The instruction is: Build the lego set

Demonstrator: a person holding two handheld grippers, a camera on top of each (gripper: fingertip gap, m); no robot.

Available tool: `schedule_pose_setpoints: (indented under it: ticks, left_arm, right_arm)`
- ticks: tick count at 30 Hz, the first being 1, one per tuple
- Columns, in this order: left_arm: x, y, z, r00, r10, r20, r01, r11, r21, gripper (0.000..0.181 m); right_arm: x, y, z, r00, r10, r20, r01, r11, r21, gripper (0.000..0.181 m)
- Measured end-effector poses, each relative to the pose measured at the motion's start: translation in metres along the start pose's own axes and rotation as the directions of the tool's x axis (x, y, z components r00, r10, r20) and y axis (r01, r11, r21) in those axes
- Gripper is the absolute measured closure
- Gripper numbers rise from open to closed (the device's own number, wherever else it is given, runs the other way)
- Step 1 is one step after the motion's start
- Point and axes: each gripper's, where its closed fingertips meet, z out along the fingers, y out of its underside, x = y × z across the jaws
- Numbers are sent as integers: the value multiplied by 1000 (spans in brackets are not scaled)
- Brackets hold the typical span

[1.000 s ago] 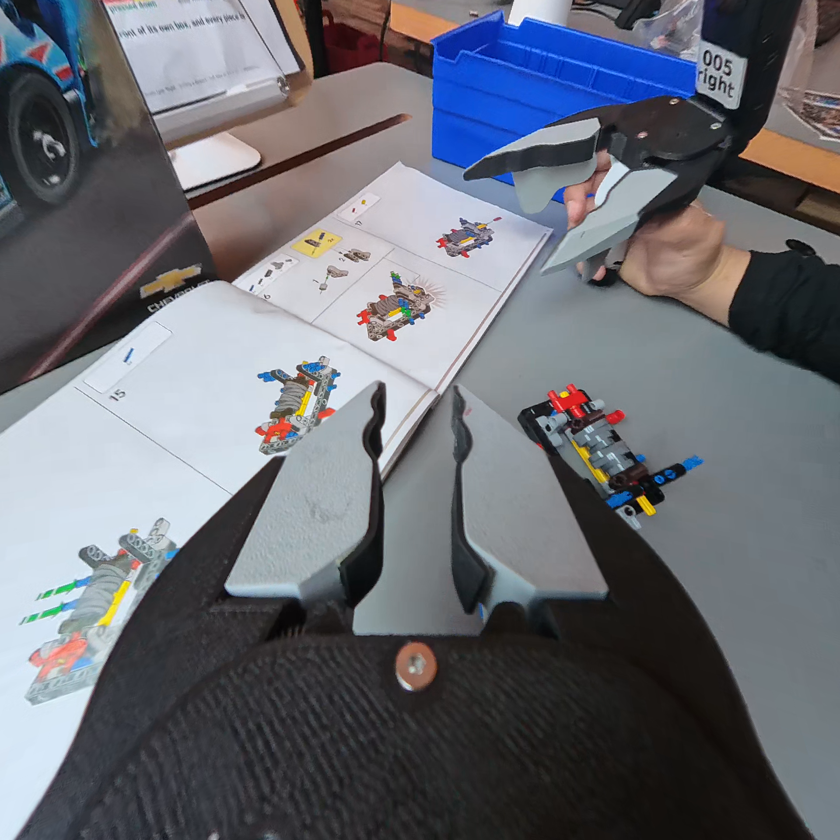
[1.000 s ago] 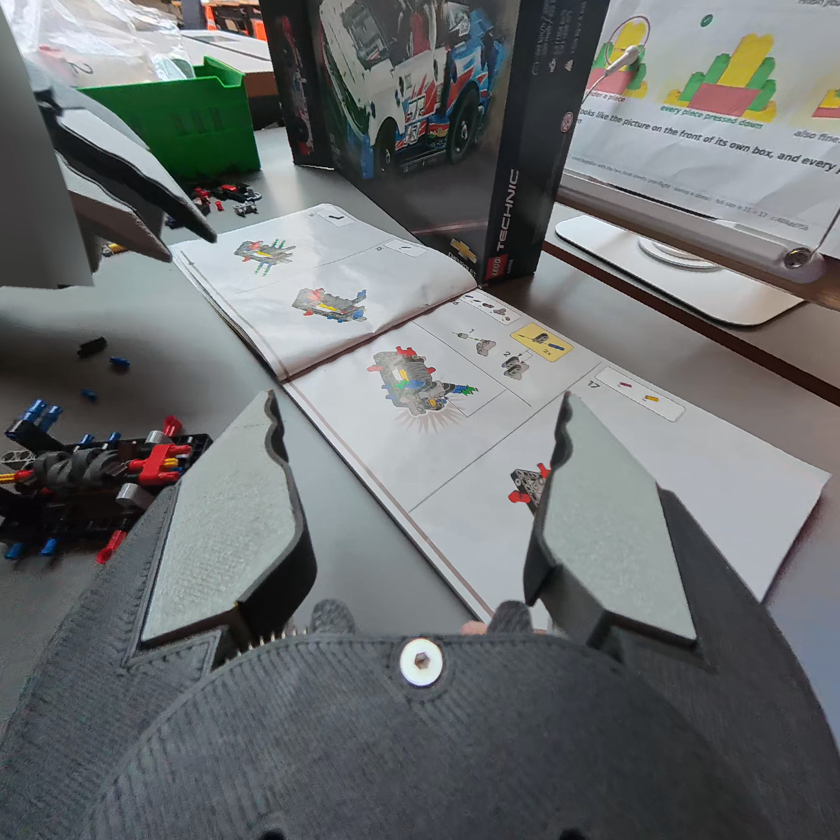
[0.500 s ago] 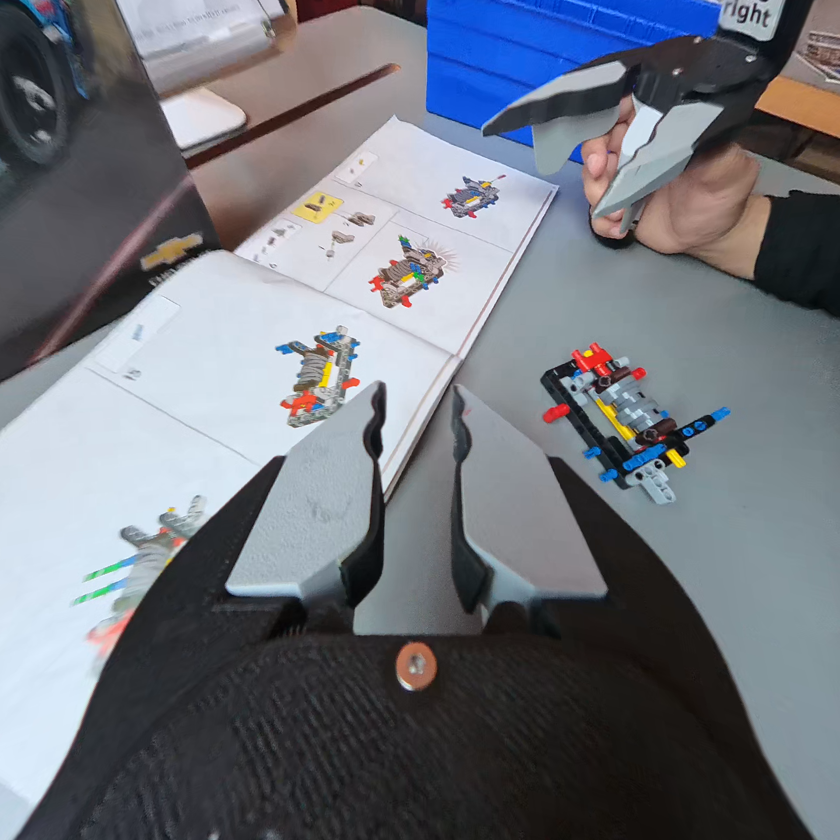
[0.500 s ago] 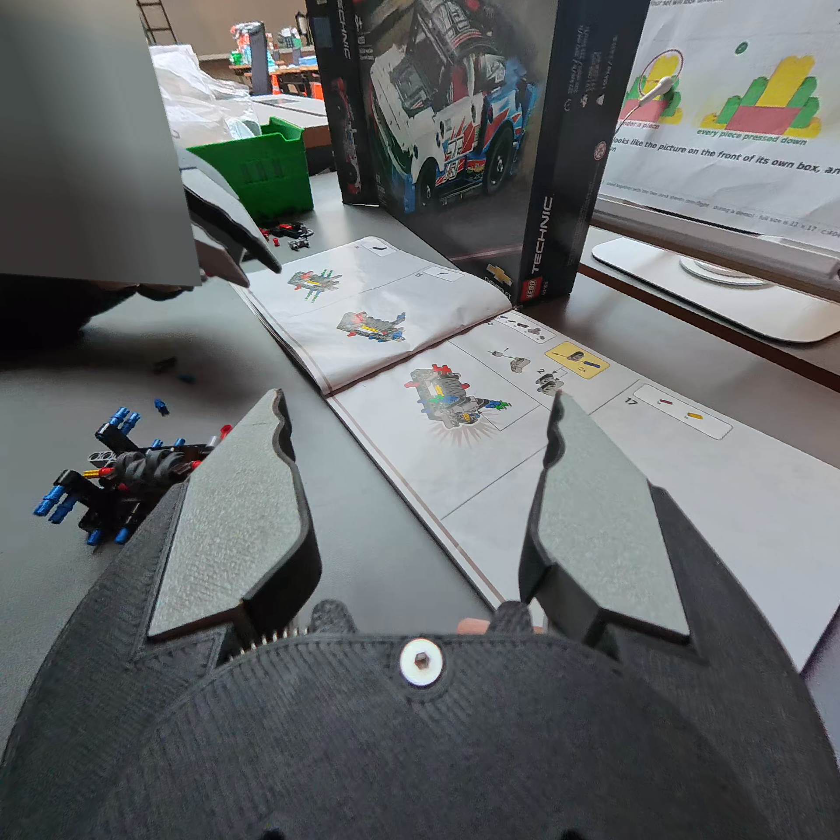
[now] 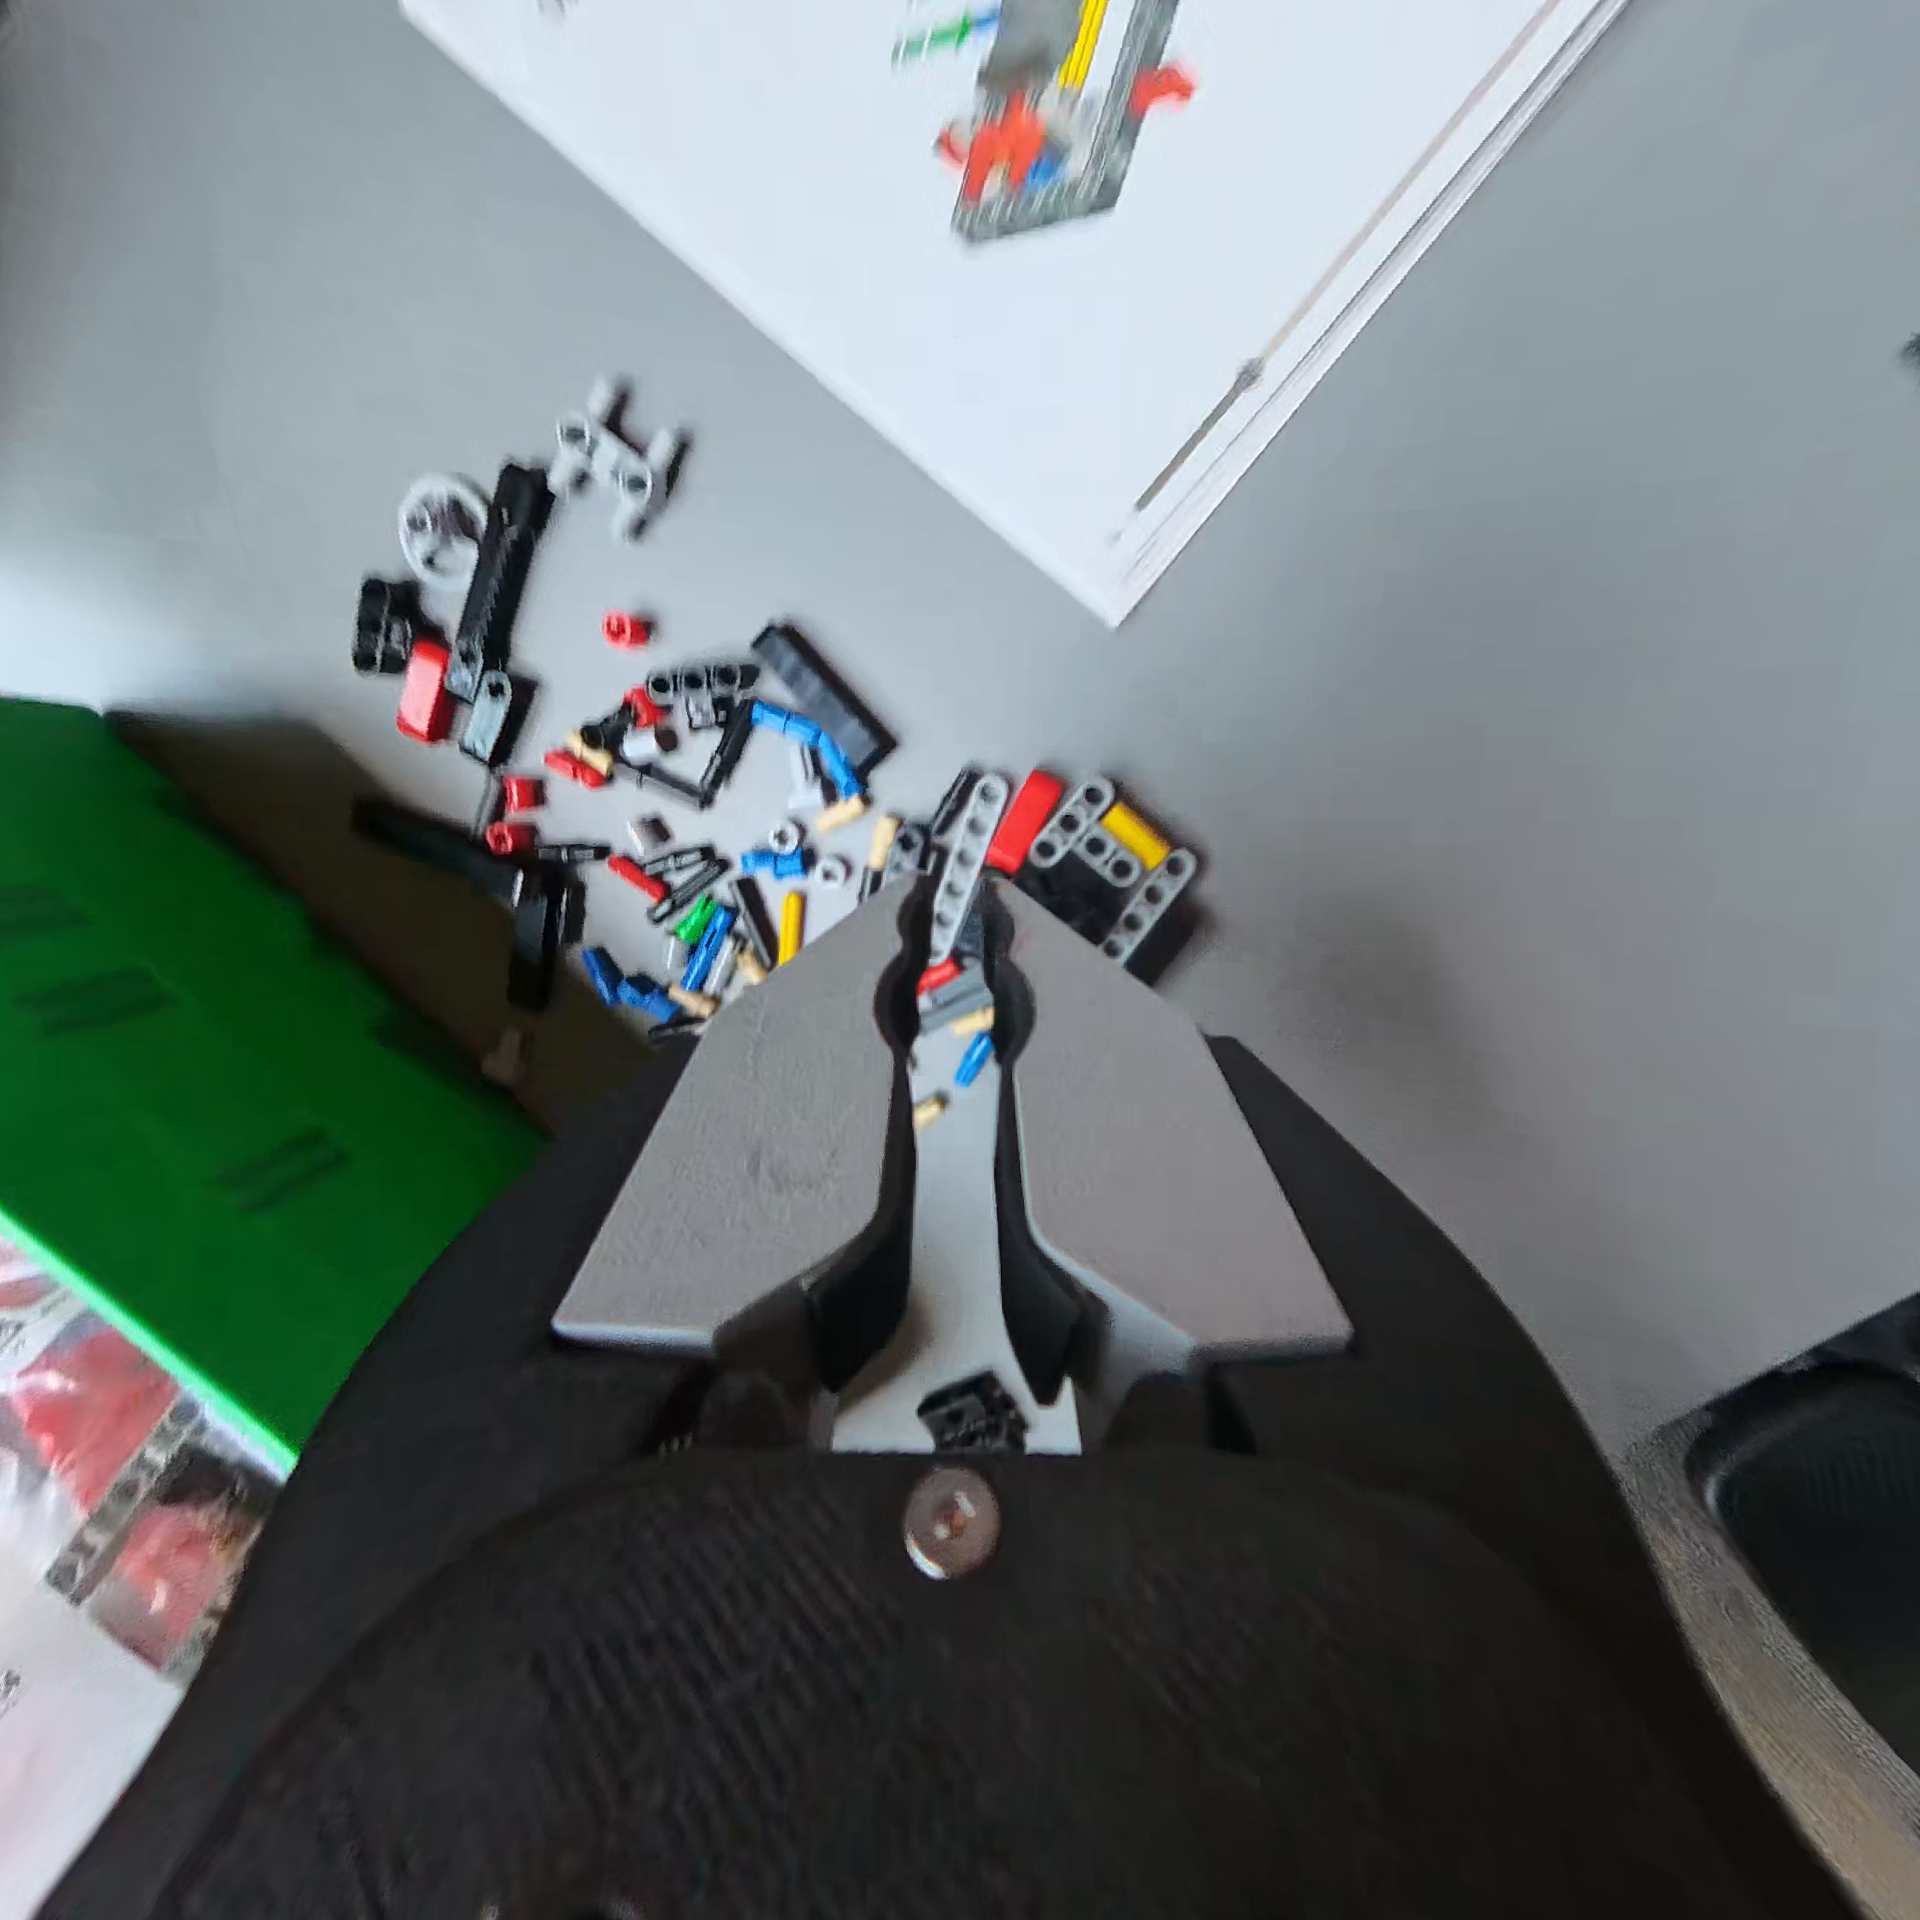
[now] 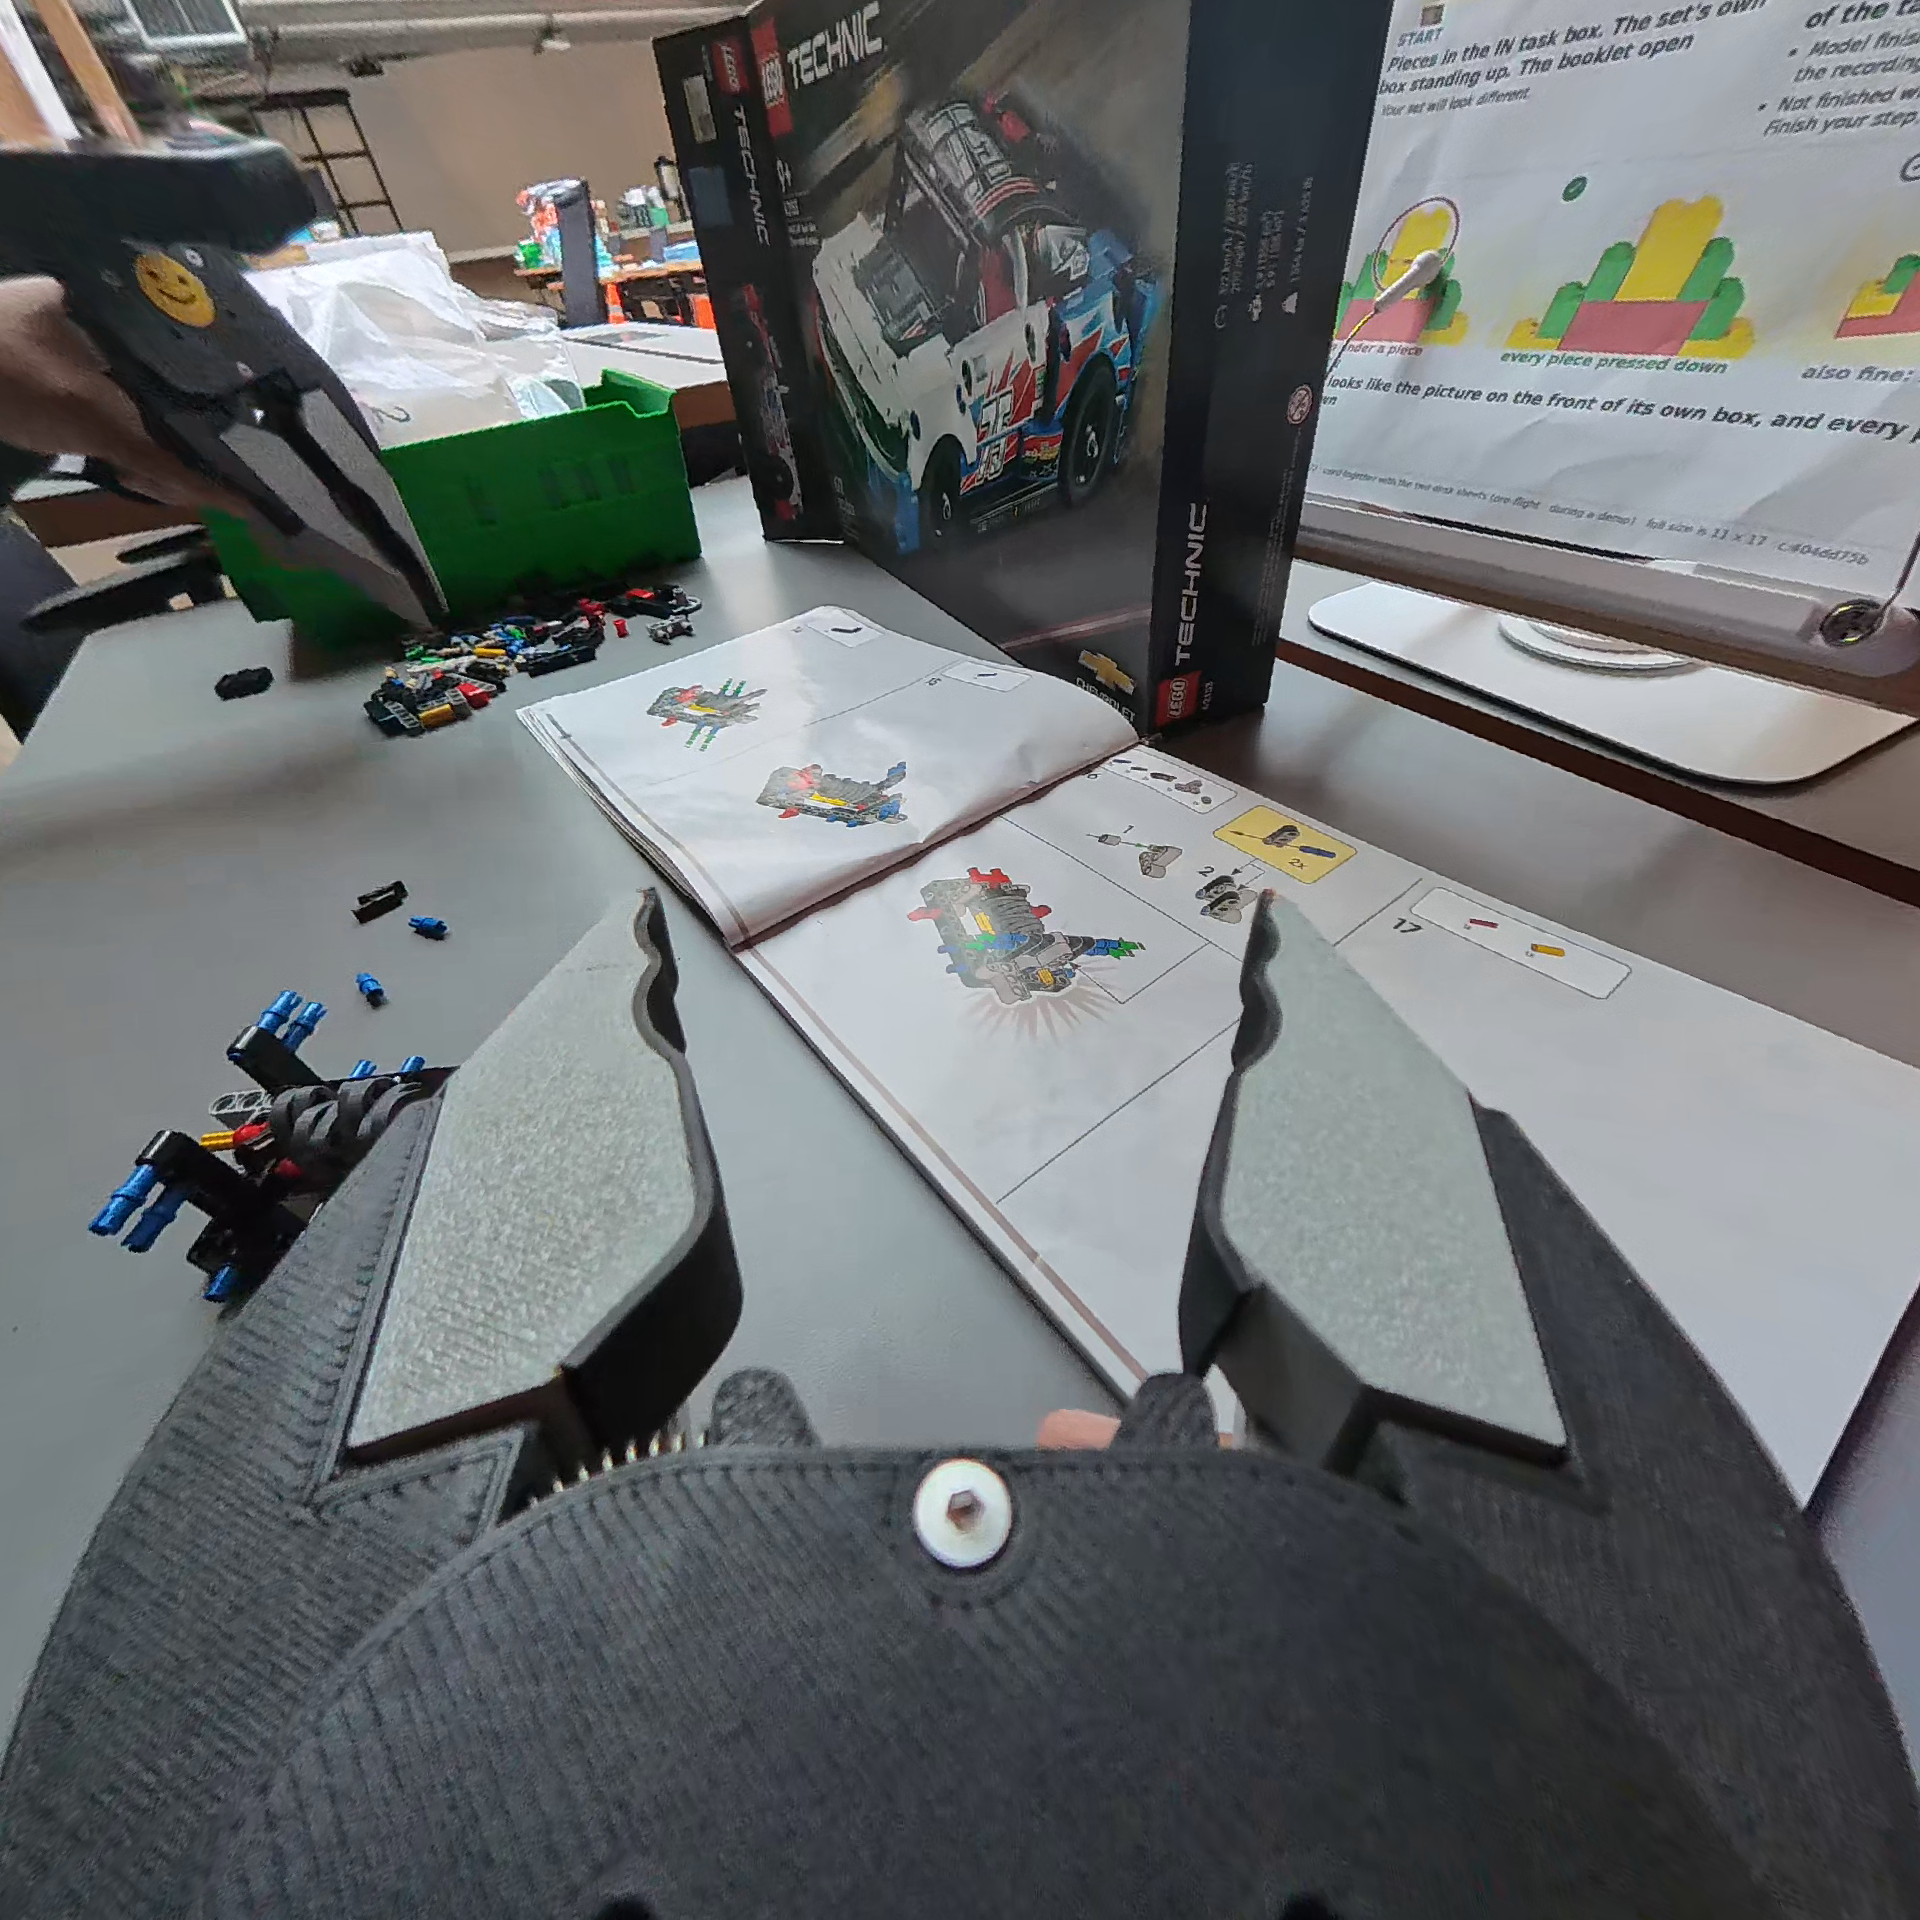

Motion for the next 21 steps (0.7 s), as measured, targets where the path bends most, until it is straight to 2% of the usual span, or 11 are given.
schedule_pose_setpoints:
  ticks: [2, 9, 12, 13, 15, 21]
  left_arm:
    - [-4, 10, 7, 1000, -6, 11, 7, 998, -62, 174]
    - [-18, 19, 28, 998, -68, 10, 68, 986, -154, 170]
    - [-16, 14, 33, 994, -100, -39, 93, 985, -143, 171]
    - [-13, 16, 34, 993, -100, -56, 90, 983, -159, 170]
    - [-20, 24, 37, 997, -80, -13, 75, 975, -211, 168]
    - [-19, 25, 37, 999, -37, -21, 30, 968, -250, 167]
  right_arm:
    - [-2, 0, -1, 1000, -10, -6, 10, 1000, 0, 76]
    - [-4, -1, -3, 1000, -9, -1, 10, 1000, 3, 77]
    - [-4, -3, -3, 1000, -16, 3, 16, 1000, 8, 78]
    - [-4, -3, -3, 1000, -19, 2, 18, 1000, 8, 78]
    - [-3, -4, -3, 1000, -21, 3, 21, 1000, 10, 78]
    - [-6, -1, 0, 999, -20, 30, 21, 1000, -10, 81]
